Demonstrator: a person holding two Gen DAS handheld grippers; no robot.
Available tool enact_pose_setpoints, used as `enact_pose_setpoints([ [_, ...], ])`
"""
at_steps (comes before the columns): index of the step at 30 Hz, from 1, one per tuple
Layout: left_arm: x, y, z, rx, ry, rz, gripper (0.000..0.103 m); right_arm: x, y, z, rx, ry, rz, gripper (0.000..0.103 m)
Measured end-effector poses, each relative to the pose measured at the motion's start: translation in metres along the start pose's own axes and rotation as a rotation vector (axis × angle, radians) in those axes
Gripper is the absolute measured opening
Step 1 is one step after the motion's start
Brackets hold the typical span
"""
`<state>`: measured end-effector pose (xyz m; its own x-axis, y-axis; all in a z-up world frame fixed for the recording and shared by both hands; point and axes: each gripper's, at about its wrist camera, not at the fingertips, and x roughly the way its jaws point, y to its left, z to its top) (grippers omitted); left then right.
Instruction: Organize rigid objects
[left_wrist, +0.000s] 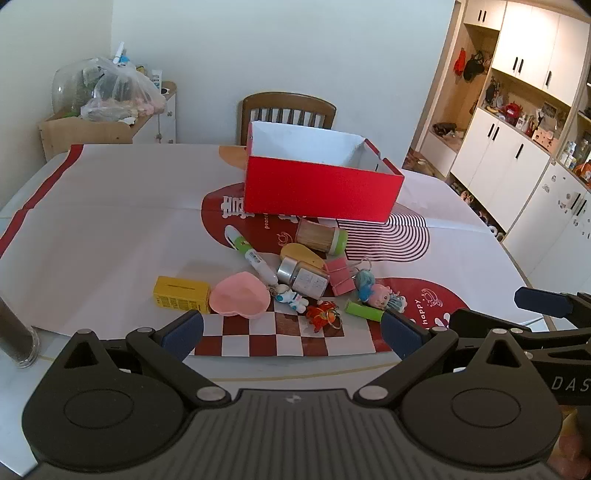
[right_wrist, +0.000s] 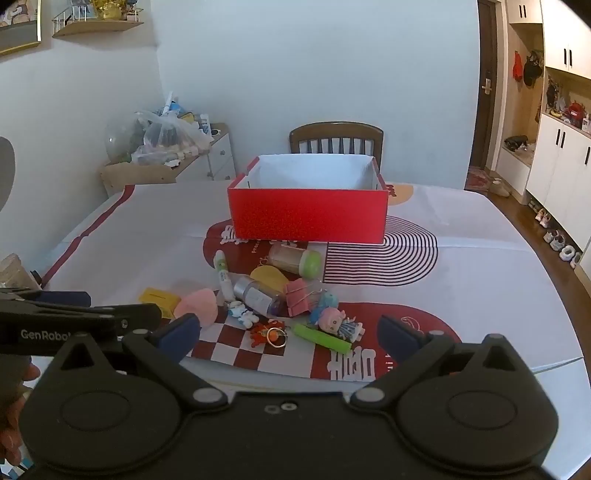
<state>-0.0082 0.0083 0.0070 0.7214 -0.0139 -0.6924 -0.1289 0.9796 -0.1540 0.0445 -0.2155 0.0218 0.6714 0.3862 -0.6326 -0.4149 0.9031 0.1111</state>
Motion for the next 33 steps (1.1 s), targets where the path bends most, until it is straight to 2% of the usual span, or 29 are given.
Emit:
enact_pose_setpoints([
  [13, -0.008, 0.003, 0.000, 0.026, -0.022, 0.013, 0.103, -0.004, 0.008, -0.001, -0.003, -0.021, 0.004, 0.102],
  [33, -0.030, 0.002, 0.002, 0.067, -0.143, 0.003, 0.103, -0.022, 0.012, -0.002, 0.014, -0.115, -0.040, 0.099],
])
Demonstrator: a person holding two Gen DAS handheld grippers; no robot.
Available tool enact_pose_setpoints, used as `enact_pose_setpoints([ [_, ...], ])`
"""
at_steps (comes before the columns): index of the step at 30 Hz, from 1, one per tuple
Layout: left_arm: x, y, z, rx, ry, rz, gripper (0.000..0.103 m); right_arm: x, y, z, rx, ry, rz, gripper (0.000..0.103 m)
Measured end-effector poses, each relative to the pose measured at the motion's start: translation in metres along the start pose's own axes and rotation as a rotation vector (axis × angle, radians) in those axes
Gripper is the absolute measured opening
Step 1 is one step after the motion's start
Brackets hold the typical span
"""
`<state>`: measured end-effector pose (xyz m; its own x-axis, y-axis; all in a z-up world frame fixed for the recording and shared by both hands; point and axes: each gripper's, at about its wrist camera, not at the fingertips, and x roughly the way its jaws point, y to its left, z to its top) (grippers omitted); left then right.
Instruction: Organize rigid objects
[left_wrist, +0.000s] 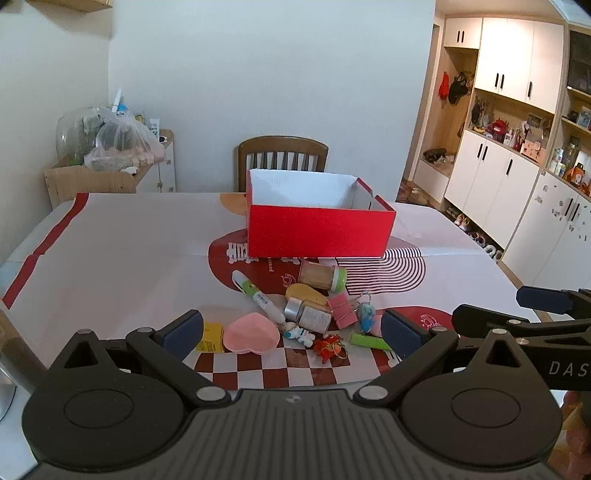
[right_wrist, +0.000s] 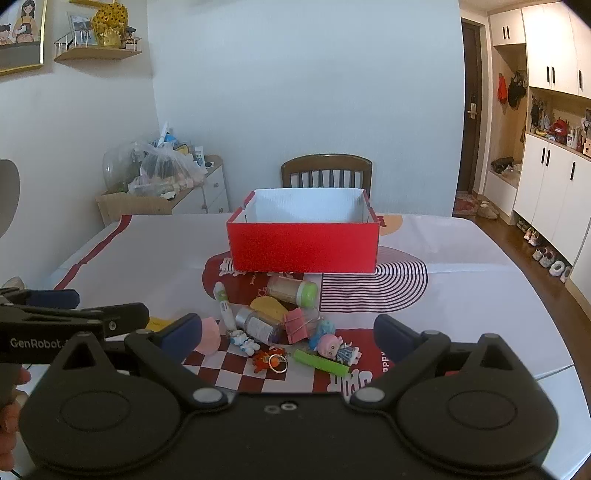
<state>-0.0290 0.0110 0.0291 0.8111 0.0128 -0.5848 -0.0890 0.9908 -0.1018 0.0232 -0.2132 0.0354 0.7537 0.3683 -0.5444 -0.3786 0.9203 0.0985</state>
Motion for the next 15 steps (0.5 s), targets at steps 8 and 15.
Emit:
enact_pose_setpoints([
  [8, -0.0039, 0.0026, -0.0007, 0.001, -0.014, -0.004, 0.103, -0.0042, 0.0021, 0.0000, -0.003, -0.020, -0.003, 0.099],
  [15, -0.0052, 0.0061, -0.0001, 0.002, -0.021, -0.013, 0.103, -0.0052, 0.0049, 0.0004, -0.006, -0.030, -0.005, 0.099],
])
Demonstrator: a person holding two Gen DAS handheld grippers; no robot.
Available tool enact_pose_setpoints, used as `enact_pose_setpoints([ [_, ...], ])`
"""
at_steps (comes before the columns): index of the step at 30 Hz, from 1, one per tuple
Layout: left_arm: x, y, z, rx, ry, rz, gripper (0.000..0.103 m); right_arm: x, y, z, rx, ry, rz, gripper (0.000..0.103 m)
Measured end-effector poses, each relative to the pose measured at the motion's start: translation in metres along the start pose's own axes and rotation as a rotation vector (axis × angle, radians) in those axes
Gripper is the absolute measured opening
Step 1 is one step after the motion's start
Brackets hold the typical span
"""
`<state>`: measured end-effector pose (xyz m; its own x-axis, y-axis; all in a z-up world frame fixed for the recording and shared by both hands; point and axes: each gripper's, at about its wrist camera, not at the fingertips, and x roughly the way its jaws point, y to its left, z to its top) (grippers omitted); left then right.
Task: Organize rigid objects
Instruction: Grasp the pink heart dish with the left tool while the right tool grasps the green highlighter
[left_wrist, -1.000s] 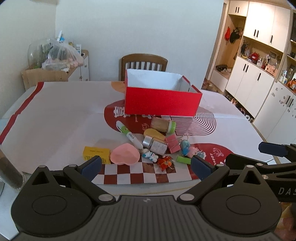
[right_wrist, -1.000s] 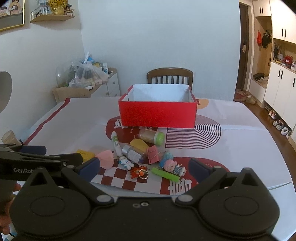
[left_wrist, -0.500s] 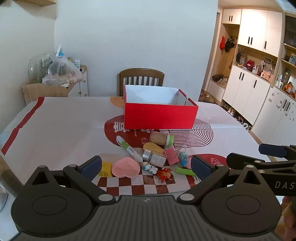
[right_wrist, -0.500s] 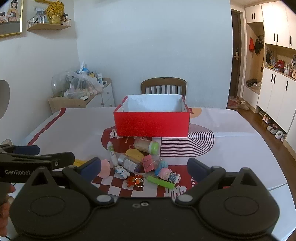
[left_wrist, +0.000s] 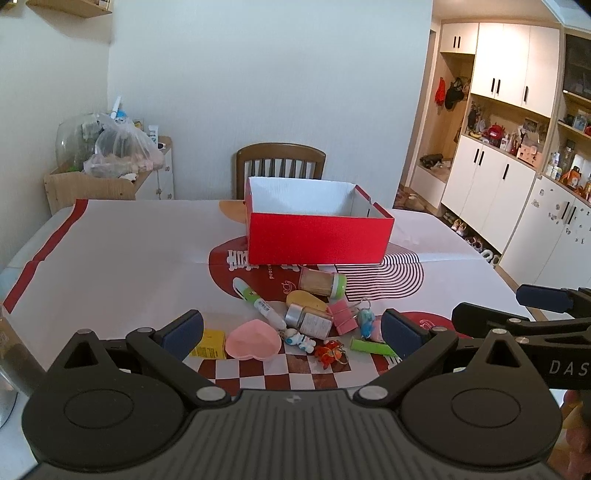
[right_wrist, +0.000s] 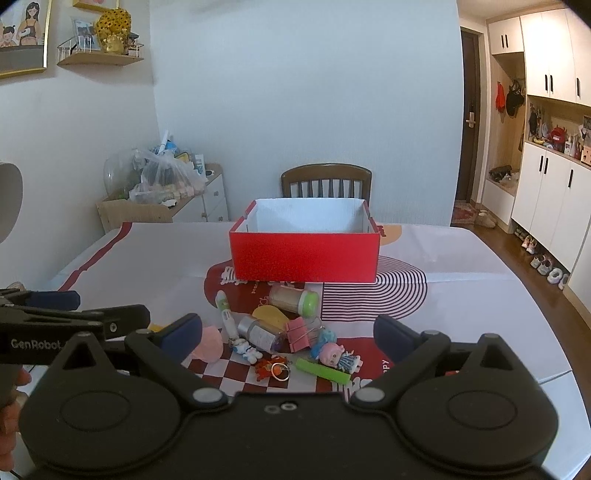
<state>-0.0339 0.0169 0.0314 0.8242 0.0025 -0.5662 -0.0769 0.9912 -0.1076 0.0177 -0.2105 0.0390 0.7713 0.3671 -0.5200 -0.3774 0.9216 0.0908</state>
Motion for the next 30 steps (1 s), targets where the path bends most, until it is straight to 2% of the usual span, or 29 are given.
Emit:
enact_pose_setpoints([
  [7, 0.013, 0.001, 0.001, -0.008, 0.025, -0.018, 0.103, 0.012, -0.006, 0.001, 0.001, 0.036, 0.004, 0.099],
  [15, 0.051, 0.001, 0.002, -0.031, 0.104, -0.034, 0.103, 0.043, -0.026, -0.001, -0.001, 0.118, 0.038, 0.099],
  [22, 0.100, 0.016, -0.011, -0.110, 0.238, 0.025, 0.103, 0.087, -0.043, -0.010, -0.076, 0.226, 0.106, 0.091],
  [25, 0.119, 0.025, -0.020, -0.148, 0.289, 0.048, 0.103, 0.106, -0.052, -0.017, -0.112, 0.279, 0.123, 0.084],
  [30, 0.143, 0.042, -0.025, -0.184, 0.308, 0.123, 0.103, 0.131, -0.065, -0.020, -0.156, 0.328, 0.144, 0.083],
])
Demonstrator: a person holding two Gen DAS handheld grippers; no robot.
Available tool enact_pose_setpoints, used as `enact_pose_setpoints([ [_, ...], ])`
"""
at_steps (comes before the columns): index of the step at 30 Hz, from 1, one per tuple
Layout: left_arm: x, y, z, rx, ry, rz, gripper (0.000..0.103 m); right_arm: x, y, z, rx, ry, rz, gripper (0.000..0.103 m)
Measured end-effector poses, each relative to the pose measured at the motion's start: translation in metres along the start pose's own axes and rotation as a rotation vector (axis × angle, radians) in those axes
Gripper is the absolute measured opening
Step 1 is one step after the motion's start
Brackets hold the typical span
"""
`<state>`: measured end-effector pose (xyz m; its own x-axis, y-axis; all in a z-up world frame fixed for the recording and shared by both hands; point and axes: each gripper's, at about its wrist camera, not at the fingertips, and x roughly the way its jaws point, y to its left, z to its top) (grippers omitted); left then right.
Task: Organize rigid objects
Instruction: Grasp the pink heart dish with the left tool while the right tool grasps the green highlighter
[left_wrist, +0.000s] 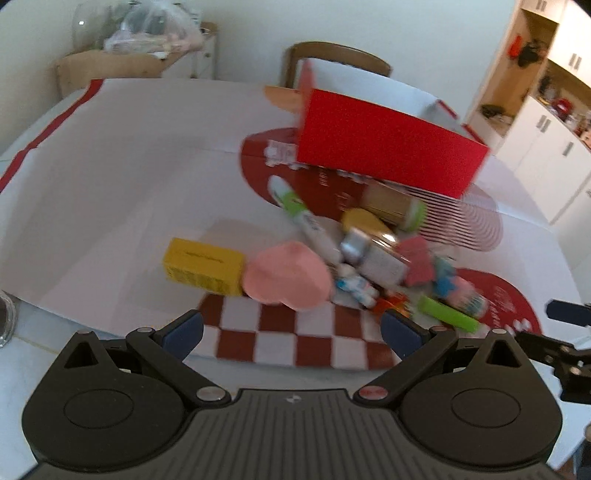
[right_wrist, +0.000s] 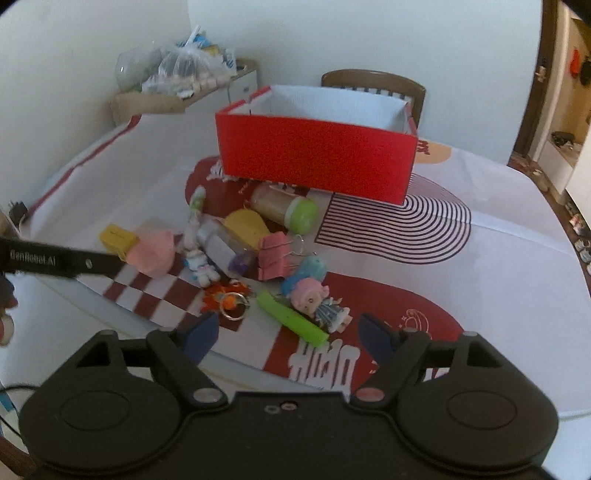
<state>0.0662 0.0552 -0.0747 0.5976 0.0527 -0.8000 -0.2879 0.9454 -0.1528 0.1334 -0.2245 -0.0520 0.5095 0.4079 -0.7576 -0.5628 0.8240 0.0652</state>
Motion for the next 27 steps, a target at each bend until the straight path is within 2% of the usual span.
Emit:
enact_pose_setpoints([
  [2, 0.008, 0.002, 0.005, -0.010, 0.002, 0.008, 0.103, 0.013, -0.005, 0.002, -0.023, 0.024, 0.015, 0.081],
  [8, 0.034, -0.009, 0.006, 0.041, 0.015, -0.013, 0.102, 0.046, -0.011, 0.006, -0.102, 0.083, 0.057, 0.076],
  [12, 0.054, -0.009, 0.005, 0.009, 0.047, -0.017, 0.102, 0.059, -0.015, 0.008, -0.132, 0.104, 0.069, 0.073],
  [16, 0.066, -0.007, 0.004, -0.014, 0.066, -0.013, 0.102, 0.067, -0.019, 0.010, -0.153, 0.121, 0.083, 0.067],
  [19, 0.070, -0.010, 0.005, -0.008, 0.064, -0.009, 0.099, 0.068, -0.021, 0.012, -0.156, 0.129, 0.093, 0.057],
  [22, 0.074, -0.011, 0.009, -0.013, 0.063, 0.002, 0.099, 0.067, -0.017, 0.011, -0.171, 0.137, 0.152, 0.054],
  [27, 0.081, -0.013, 0.013, -0.015, 0.062, 0.012, 0.094, 0.084, -0.007, 0.007, -0.227, 0.171, 0.152, 0.047],
])
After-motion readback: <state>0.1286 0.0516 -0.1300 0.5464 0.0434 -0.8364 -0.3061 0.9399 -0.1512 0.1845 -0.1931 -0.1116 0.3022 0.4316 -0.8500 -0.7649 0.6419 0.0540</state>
